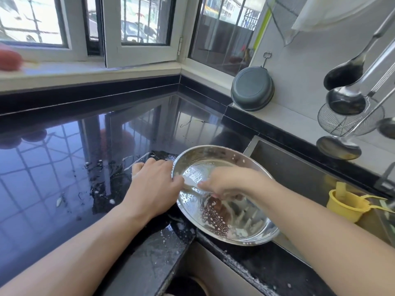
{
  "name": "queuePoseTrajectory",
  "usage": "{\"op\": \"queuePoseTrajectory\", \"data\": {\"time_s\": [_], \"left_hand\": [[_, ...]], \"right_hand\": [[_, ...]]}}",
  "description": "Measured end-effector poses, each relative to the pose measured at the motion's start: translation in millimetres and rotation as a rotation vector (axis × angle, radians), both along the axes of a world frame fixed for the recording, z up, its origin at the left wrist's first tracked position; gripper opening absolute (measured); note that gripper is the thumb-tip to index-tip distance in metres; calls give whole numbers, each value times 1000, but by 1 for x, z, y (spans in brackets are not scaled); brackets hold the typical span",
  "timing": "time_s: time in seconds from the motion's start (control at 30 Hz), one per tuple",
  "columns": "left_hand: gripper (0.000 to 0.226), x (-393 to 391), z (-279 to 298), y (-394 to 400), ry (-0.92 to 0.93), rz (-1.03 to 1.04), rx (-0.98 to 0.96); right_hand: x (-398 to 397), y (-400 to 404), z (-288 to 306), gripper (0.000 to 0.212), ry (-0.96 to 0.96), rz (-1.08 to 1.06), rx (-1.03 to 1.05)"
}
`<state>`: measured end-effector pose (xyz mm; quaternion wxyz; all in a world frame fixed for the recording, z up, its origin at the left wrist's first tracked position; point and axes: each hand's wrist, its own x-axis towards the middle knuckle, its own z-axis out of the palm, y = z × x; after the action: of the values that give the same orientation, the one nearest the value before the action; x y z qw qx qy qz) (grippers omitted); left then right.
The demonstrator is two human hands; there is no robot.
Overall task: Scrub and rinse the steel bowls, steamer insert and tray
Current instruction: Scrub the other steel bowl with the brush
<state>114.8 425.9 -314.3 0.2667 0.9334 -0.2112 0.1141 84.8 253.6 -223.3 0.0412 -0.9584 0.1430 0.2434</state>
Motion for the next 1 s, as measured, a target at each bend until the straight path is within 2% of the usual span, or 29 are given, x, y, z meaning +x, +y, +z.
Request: {"op": "queuePoseTrajectory", "data": {"time_s": [0.07,0.13,0.2,0.3,0.4,0.47,0.53,0.6,0.67,0.83,1.0], "left_hand": [[28,-1,2,0,3,-3,-5],[27,-1,3,0,8,-4,-21],[26,-1,4,1,19,-8,-33],[26,-1,4,1,13,-4,-26],[28,0,3,-1,9,-5,-16],[27,0,2,0,12,-5,-22],[27,0,3,0,11,-9,-31],[26,-1,4,0,4,-10,-35],[27,-3,5,0,4,-5,-25],[28,-3,4,-1,-17,12,-7],[28,-2,2,-1,-24,4,8]], "right_hand": [[2,-1,1,39,-9,-11,11],[14,-8,2,44,-85,-65,18],[21,-17,5,50,-60,-114,-43],[32,-48,4,45,-40,-148,-161],[68,-103,-22,49,12,-234,-335],[63,-85,-15,53,72,-209,-333],[41,-45,4,31,92,-215,-136],[35,-33,5,29,39,-225,-18],[43,-44,0,36,-4,-185,-82],[57,-82,-9,43,83,-224,-236],[30,-77,15,37,157,-210,-272]]}}
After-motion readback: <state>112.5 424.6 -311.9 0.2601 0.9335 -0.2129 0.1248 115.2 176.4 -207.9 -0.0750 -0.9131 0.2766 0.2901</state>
